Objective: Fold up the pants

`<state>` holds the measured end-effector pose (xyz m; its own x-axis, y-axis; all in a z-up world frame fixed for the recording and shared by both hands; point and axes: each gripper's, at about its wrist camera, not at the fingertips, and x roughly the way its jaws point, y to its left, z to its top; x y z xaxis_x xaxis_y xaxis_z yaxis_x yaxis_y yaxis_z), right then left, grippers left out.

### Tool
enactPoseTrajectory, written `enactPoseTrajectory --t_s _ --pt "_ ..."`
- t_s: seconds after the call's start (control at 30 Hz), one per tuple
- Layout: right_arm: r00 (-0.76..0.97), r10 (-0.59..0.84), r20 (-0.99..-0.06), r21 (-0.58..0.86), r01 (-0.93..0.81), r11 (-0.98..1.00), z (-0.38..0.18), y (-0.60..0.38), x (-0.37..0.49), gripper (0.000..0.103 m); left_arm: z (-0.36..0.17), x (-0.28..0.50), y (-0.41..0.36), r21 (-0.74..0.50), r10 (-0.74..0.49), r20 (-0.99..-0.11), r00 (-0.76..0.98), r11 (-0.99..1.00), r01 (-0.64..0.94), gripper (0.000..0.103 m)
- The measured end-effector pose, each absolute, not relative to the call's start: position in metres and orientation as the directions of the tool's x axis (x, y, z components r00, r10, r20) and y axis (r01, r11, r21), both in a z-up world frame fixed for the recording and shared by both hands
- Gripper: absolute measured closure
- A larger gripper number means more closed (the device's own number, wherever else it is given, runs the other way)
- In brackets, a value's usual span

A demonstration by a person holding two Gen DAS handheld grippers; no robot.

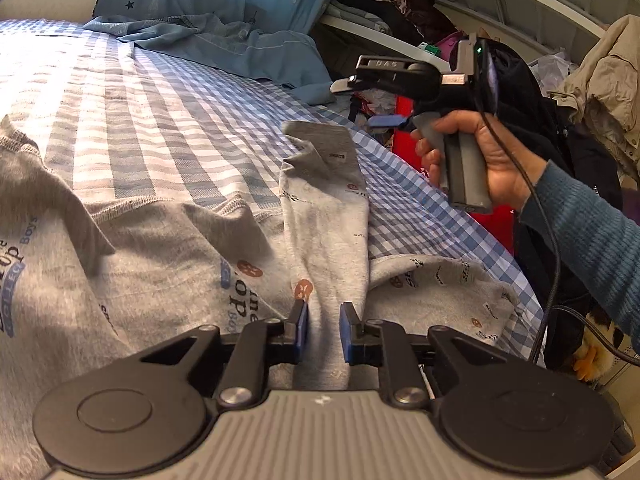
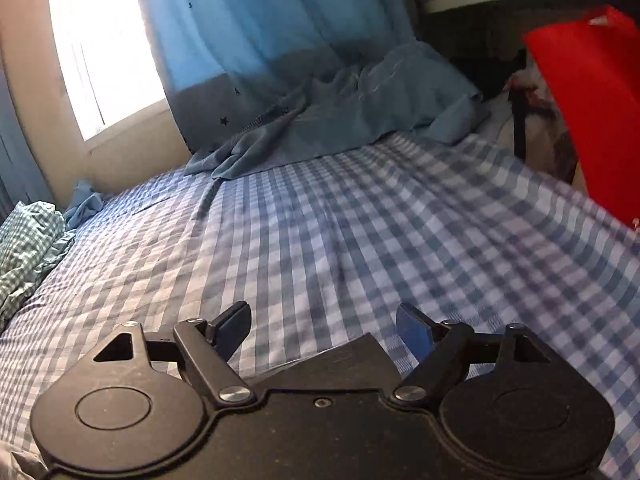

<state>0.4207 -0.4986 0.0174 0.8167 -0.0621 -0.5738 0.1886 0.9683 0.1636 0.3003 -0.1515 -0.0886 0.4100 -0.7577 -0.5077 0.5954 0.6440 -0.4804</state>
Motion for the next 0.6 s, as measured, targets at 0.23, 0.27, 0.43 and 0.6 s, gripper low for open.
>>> enactPoseTrajectory --t_s 0.23,0.27,0.43,0.6 --pt "0.720 0.022 -0.694 0.113 0.078 0.991 0.020 -0.463 0.407 0.014 -0.089 0.297 -0.150 -0.470 -0.755 -0.512 0.410 0.646 0.601 0.084" --pt "0.700 0.031 -0.713 0.106 0.064 0.992 0.015 -0.452 0.409 0.014 -0.089 0.297 -0.150 -0.471 -0.755 -0.511 0.410 0.646 0.601 0.084" --pt "0.609 -0.114 -0.785 -0.097 0.061 0.993 -0.018 -0.414 0.447 0.018 -0.089 0.298 -0.149 -0.473 -0.757 -0.510 0.408 0.643 0.602 0.084" --pt "0.546 -0.291 -0.786 -0.315 0.051 0.948 -0.042 -0.408 0.493 0.022 -0.089 0.296 -0.149 -0.467 -0.758 -0.509 0.408 0.642 0.608 0.084"
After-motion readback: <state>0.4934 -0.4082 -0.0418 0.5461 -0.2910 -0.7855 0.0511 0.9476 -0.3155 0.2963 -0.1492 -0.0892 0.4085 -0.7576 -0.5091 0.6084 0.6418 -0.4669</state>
